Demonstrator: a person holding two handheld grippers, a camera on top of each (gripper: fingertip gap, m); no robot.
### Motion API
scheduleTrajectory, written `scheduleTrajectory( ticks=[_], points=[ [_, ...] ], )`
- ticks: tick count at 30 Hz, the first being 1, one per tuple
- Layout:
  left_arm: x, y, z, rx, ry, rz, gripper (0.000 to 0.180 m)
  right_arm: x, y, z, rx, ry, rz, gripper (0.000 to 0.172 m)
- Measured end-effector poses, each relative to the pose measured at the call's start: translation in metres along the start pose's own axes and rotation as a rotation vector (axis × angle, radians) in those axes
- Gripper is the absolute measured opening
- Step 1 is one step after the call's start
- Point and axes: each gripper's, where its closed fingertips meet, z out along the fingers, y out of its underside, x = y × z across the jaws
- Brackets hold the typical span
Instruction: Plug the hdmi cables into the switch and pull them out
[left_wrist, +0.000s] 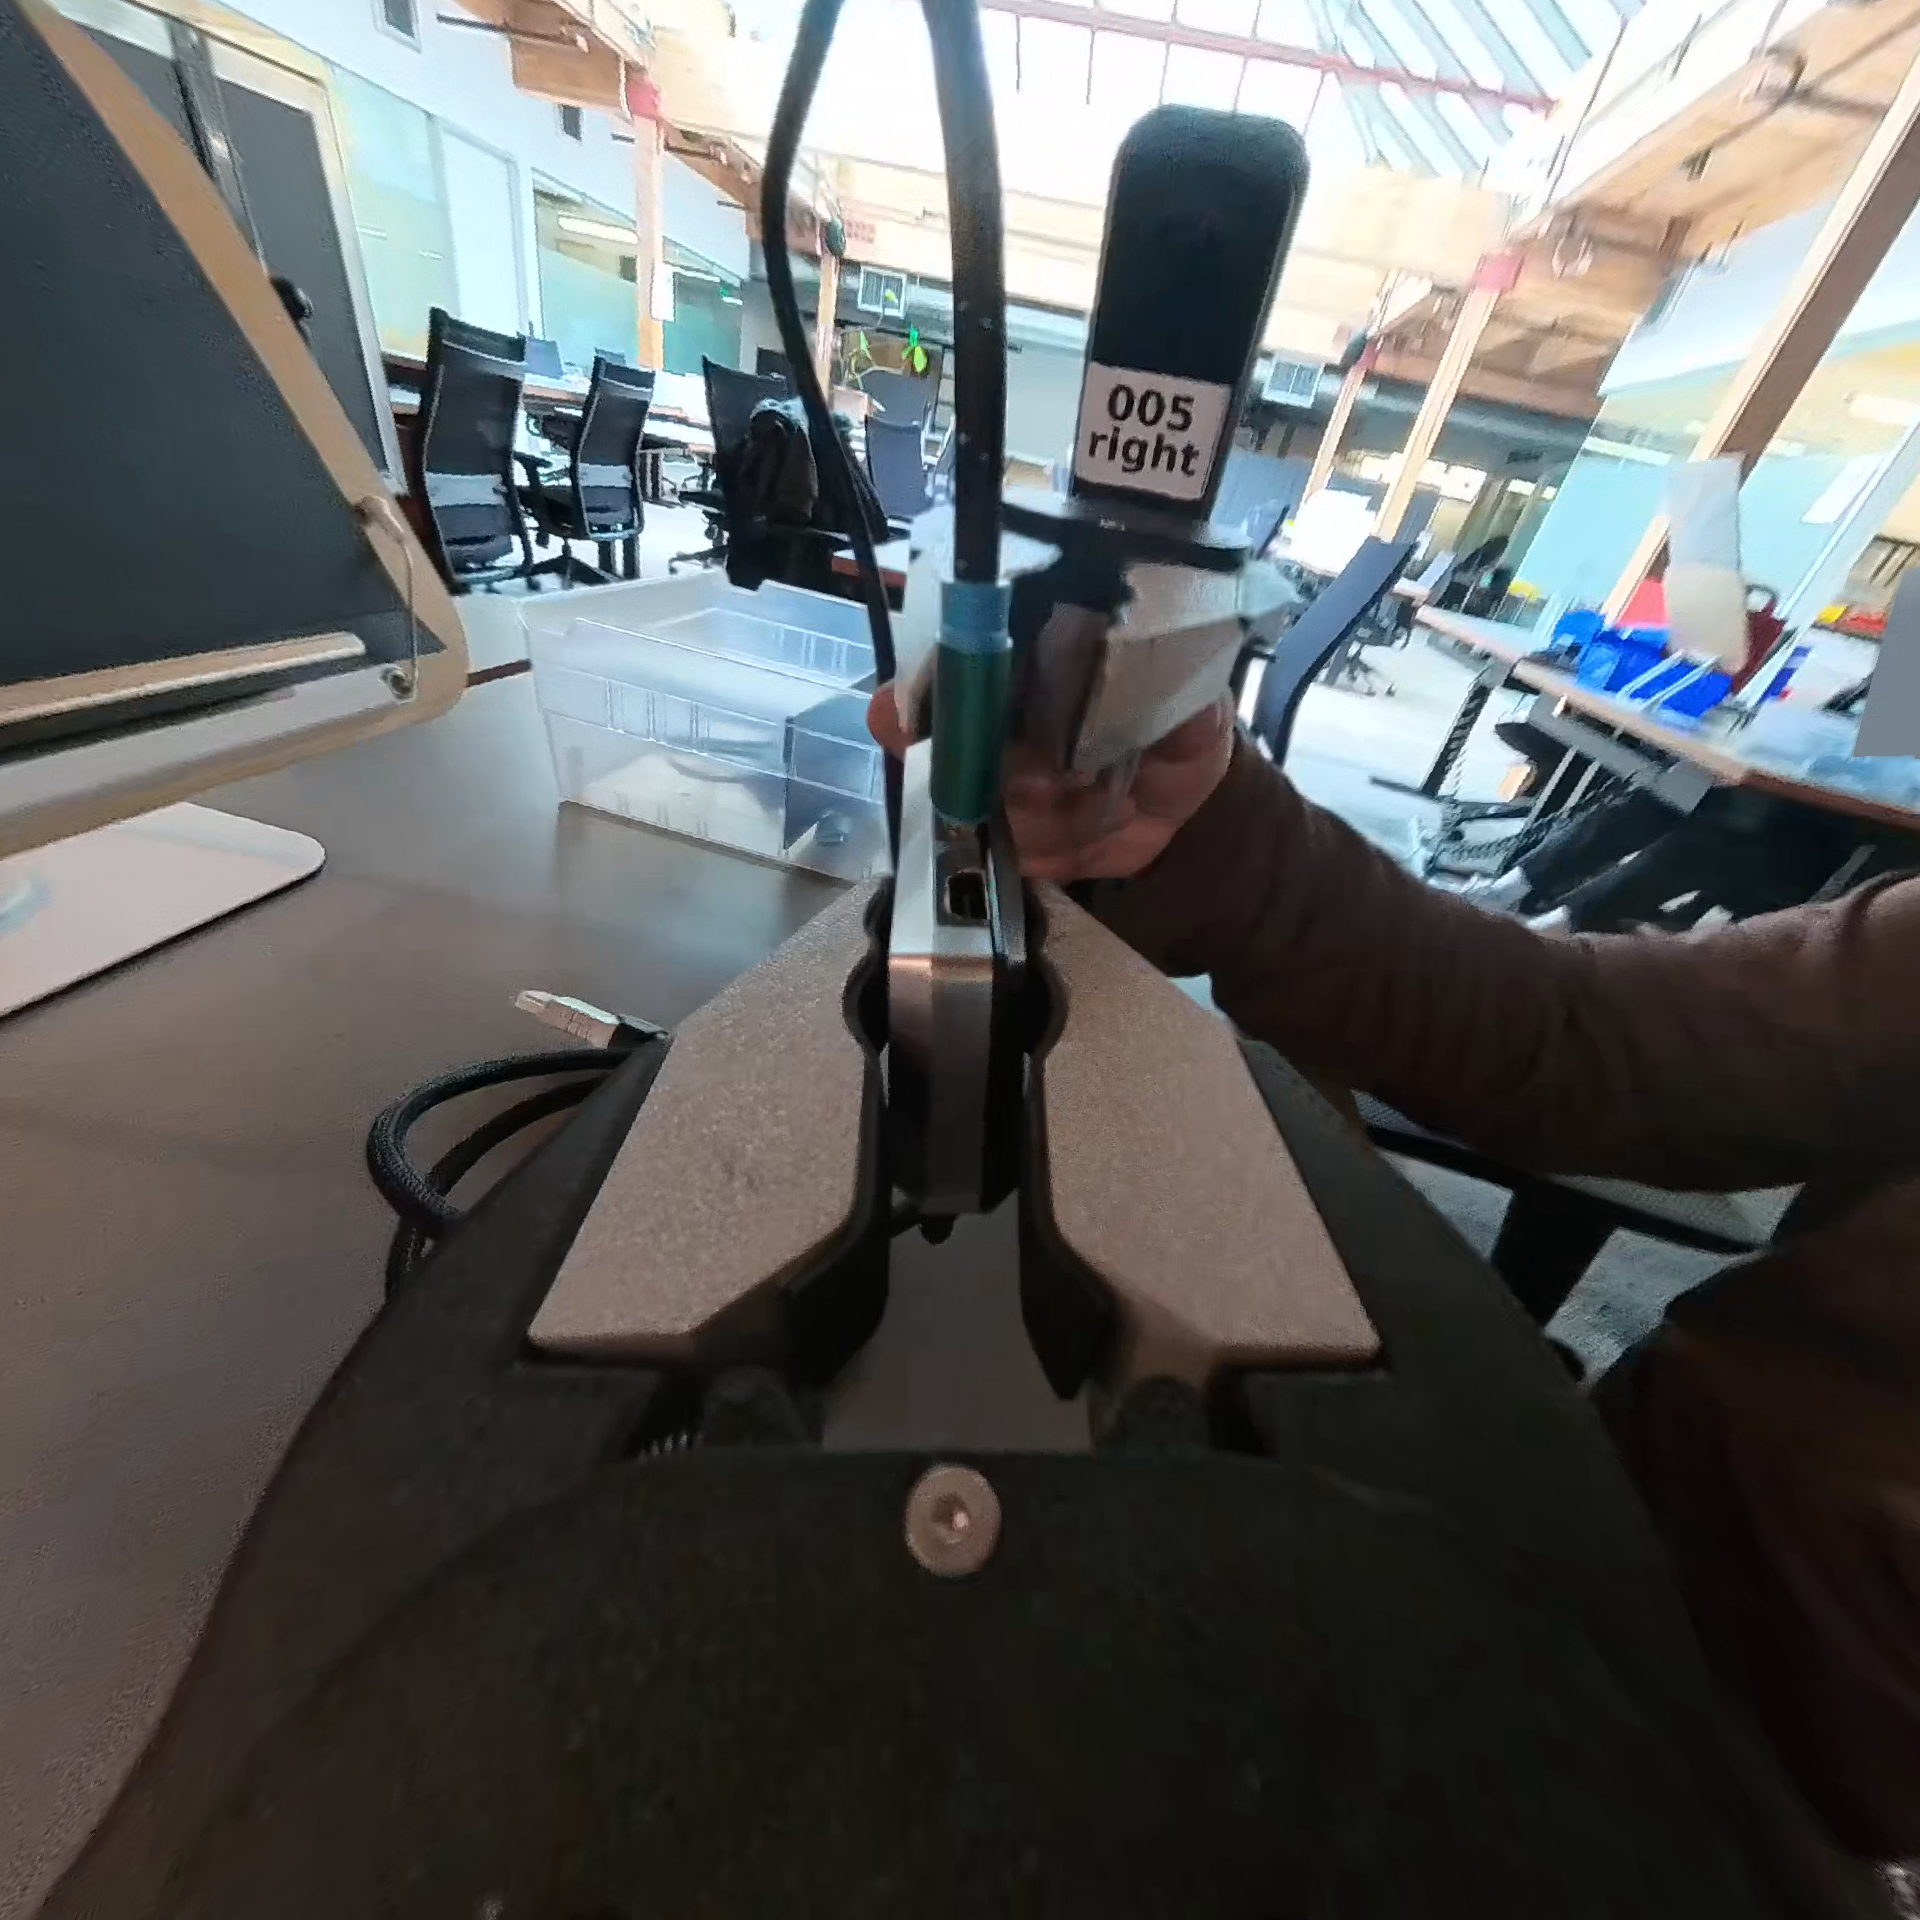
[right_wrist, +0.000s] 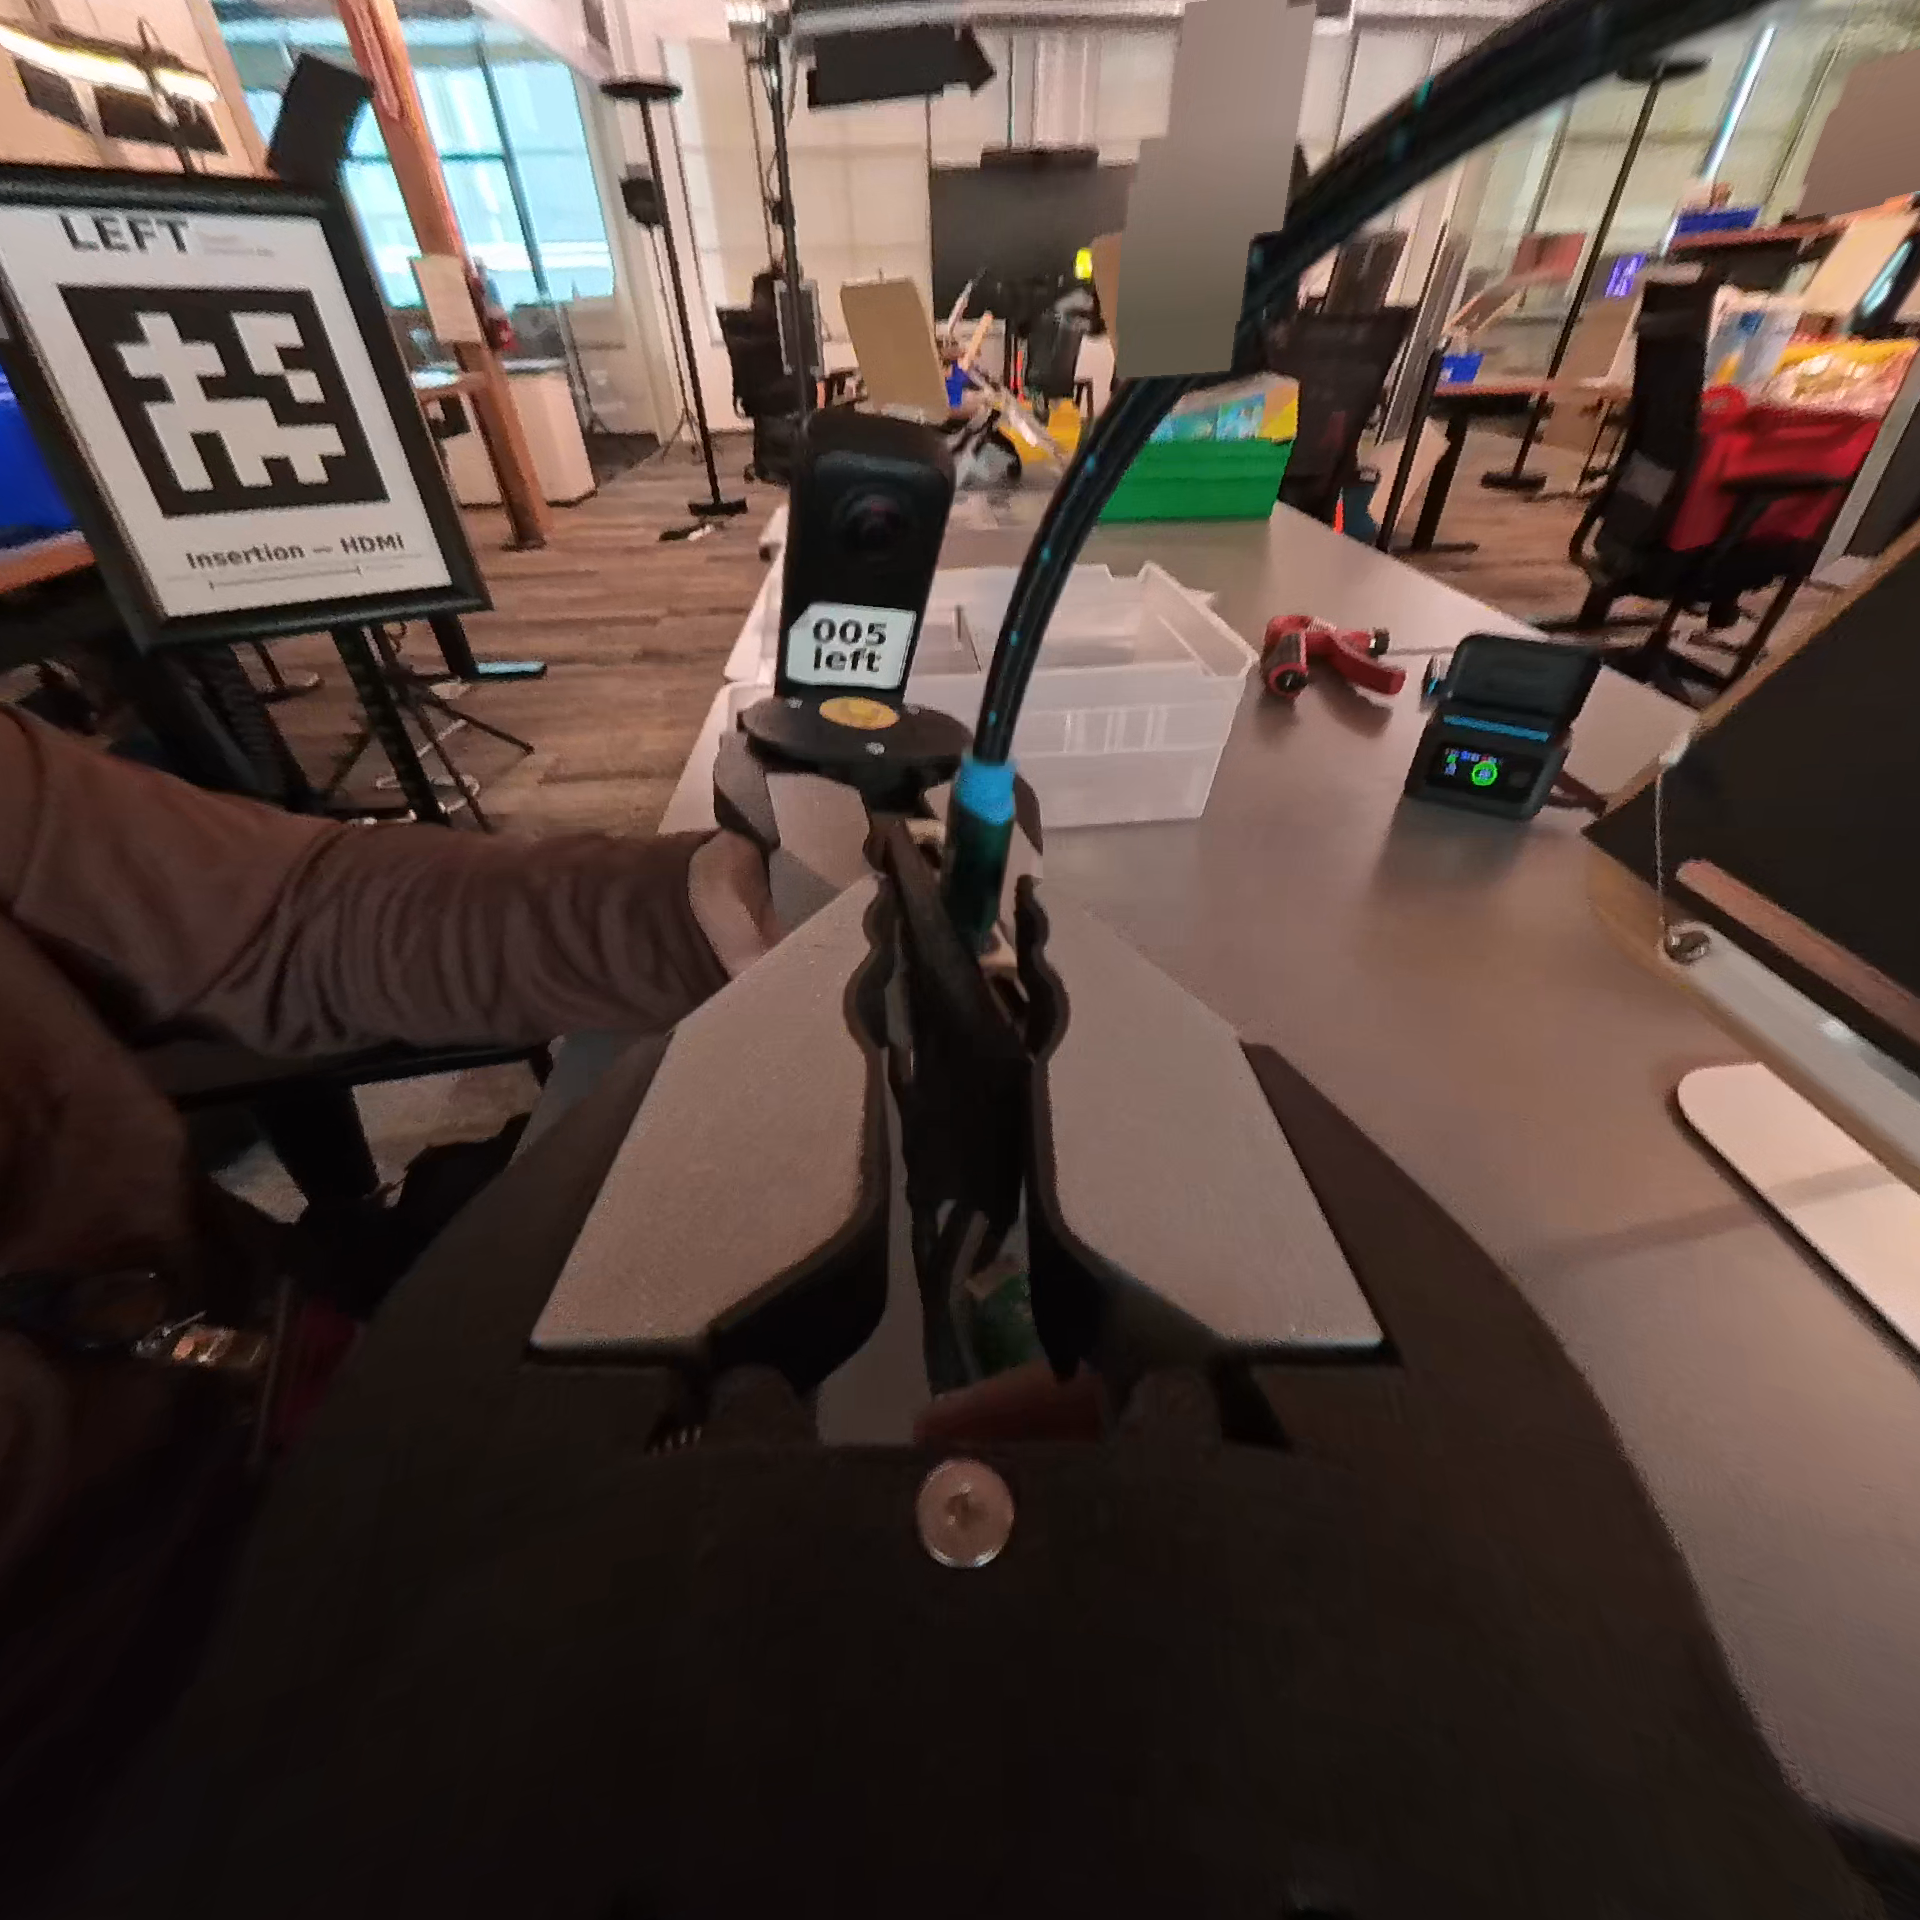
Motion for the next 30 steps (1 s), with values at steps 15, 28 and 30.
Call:
scheduleTrajectory(
  ticks=[15,28,30],
  points=[
    [0.005,0.005,0.003,-0.026,0.038,-0.004,0.020,0.002,0.012,0.005,-0.050,0.001,-0.038,0.010],
    [0.001,-0.013,-0.010,0.097,0.088,-0.157,0.020,0.010,-0.005,0.016,0.102,0.094,-0.095,0.008],
    [0.000,-0.017,-0.013,0.115,0.093,-0.177,0.020,0.012,-0.009,0.017,0.150,0.115,-0.065,0.008]
  ],
)
